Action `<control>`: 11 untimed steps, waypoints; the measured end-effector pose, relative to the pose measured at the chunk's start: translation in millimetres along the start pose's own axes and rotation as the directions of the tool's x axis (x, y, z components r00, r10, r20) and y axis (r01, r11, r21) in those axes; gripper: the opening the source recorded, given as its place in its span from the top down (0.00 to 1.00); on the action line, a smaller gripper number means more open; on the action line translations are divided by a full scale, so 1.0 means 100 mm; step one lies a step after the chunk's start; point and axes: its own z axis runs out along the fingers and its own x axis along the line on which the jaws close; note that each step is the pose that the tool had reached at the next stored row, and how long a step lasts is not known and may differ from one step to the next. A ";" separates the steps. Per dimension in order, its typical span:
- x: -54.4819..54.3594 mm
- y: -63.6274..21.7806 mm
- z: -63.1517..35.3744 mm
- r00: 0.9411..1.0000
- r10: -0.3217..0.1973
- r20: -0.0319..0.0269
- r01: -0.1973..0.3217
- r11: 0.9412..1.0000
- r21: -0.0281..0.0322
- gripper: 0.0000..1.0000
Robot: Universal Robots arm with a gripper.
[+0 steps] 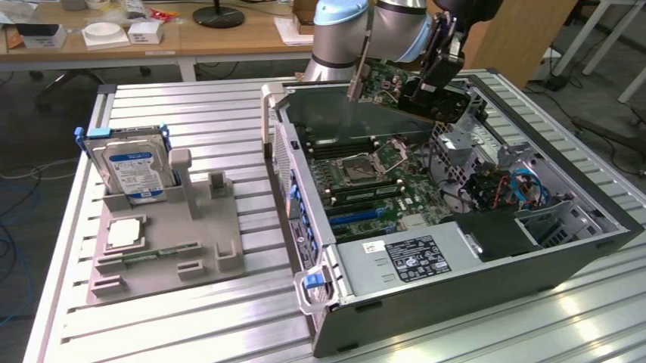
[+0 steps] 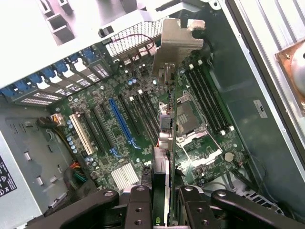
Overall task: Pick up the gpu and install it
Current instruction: 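Insert the gpu into the slot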
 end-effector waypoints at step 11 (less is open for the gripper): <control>0.00 -0.001 -0.001 0.998 -0.065 -0.003 0.065 0.998 -0.004 0.73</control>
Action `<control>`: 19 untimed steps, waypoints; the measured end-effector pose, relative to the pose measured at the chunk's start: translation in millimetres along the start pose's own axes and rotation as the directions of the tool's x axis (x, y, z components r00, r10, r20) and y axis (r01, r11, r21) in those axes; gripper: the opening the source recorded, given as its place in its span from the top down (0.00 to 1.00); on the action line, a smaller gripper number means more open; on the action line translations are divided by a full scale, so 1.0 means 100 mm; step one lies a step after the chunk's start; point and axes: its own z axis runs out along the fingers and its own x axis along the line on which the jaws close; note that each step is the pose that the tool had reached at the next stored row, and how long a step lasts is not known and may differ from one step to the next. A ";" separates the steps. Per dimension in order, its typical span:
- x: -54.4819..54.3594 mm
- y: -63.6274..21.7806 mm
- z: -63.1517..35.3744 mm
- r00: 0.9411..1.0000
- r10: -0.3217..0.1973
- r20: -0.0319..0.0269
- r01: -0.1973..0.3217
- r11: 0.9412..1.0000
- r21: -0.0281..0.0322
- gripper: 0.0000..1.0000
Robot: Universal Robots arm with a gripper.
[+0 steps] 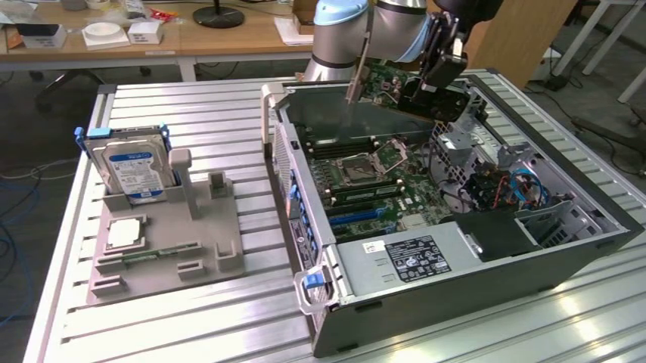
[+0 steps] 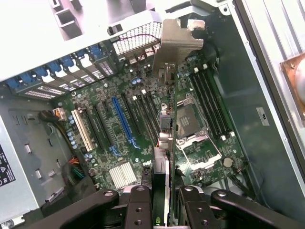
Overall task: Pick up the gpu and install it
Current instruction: 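Insert the gpu into the slot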
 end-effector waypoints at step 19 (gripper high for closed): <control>0.00 -0.004 0.007 0.990 -0.139 0.000 0.139 0.990 0.019 0.73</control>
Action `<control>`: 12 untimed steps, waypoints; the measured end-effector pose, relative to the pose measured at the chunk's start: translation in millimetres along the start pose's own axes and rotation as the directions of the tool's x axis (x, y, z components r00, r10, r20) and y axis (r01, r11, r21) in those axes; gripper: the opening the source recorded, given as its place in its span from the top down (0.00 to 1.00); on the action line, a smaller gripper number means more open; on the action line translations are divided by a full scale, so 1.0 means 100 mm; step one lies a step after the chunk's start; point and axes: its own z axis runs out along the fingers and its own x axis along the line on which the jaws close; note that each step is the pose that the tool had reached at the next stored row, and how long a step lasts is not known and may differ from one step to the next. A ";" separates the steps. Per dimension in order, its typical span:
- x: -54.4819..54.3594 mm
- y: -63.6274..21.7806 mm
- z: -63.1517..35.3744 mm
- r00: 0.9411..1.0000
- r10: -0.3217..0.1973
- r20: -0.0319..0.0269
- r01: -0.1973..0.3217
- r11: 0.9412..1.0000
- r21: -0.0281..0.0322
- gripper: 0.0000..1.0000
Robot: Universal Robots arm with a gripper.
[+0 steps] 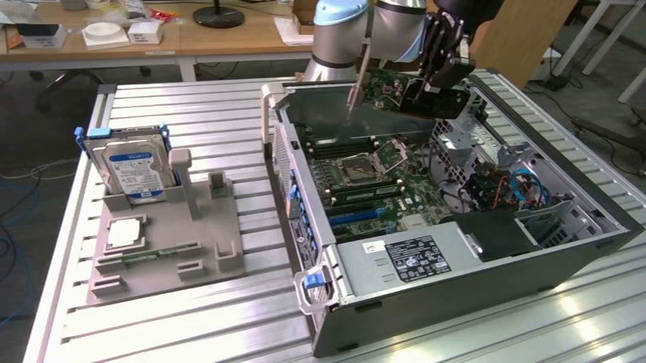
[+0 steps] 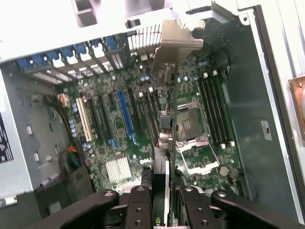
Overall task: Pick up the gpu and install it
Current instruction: 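Insert the gpu into the slot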
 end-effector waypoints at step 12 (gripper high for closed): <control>0.00 -0.001 0.032 0.989 -0.148 0.000 0.148 0.989 0.020 0.73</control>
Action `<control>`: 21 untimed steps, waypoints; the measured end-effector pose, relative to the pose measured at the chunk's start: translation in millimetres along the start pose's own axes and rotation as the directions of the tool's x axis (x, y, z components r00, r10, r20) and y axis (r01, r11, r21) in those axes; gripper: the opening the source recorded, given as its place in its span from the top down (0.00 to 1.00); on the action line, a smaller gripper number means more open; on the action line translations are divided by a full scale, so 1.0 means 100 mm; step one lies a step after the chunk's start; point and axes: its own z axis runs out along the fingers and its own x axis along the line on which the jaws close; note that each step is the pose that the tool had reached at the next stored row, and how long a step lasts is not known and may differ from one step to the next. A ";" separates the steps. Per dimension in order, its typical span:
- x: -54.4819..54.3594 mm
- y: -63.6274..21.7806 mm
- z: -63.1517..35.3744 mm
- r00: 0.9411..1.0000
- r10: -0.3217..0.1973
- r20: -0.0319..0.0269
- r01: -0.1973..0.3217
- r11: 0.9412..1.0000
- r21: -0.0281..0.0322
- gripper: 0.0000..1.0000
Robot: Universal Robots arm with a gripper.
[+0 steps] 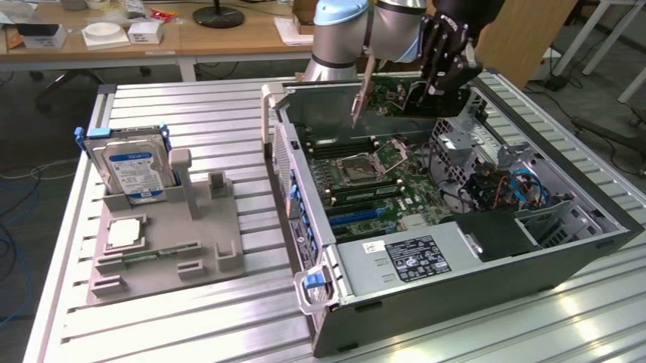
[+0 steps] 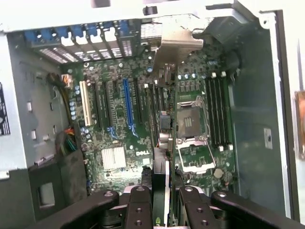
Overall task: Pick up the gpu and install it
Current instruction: 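Insert the gpu into the slot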
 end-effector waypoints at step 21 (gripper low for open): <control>0.01 0.095 0.068 0.992 -0.128 -0.002 0.128 0.992 0.009 0.73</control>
